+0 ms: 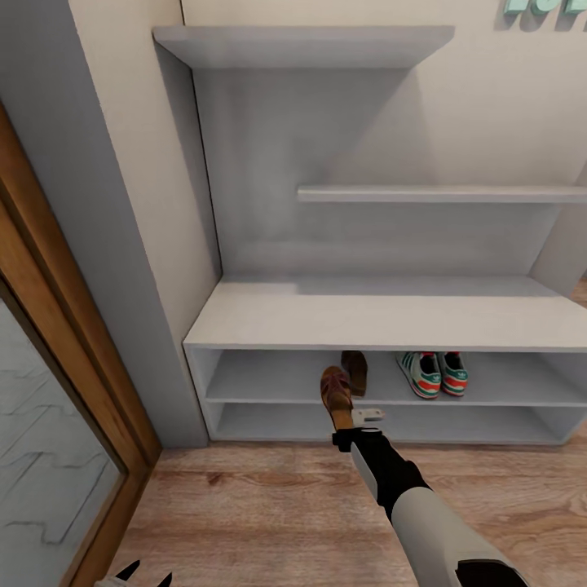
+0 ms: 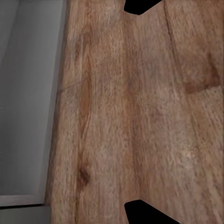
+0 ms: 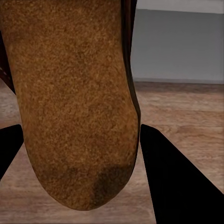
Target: Pick up the two gym shoes and the two sandals from the corridor floor and place them onto the hallstand (shoe rack) in the corridor, making sure they are on the rack and not on the floor. Arrange them so the two gym shoes are next to each other and the two sandals are next to each other.
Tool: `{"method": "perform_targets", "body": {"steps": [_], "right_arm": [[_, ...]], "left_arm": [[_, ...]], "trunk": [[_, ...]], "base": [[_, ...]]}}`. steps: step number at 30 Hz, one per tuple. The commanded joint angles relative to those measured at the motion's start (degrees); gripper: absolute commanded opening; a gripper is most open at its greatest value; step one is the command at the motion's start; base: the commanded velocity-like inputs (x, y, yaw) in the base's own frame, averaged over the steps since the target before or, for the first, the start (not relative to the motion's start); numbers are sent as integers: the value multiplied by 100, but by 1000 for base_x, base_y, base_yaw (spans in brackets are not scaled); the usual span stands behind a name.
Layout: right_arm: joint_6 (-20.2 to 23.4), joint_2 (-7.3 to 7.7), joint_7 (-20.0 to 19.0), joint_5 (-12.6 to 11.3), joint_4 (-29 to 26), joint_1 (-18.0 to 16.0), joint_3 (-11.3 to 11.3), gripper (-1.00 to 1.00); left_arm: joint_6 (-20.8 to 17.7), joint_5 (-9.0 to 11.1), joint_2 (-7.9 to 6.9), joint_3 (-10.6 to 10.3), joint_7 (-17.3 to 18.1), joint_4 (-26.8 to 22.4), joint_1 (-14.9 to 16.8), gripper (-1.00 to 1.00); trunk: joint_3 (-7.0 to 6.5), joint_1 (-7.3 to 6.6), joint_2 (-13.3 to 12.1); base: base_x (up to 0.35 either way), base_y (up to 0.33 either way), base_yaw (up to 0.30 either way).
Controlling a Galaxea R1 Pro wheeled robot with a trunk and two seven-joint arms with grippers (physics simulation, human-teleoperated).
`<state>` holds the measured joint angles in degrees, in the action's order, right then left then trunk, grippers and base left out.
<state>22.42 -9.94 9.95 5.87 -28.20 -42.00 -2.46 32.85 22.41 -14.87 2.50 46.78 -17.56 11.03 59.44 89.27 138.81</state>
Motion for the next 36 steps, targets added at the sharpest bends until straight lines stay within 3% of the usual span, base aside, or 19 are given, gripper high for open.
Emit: {"method": "perform_targets", "body": {"steps": [1,36], "right_arm": [[35,-6,-8,46,-10,-1,-26,-100],[30,-6,7,62,-19,-1,-35,-100]], "left_arm": [[-6,18,1,26,51,7,4,100],[1,18,3,22,59,8,4,100]], "trunk": [[5,-1,2],[5,-1,2]], "base": [[24,11,0],[106,14,0]]}}
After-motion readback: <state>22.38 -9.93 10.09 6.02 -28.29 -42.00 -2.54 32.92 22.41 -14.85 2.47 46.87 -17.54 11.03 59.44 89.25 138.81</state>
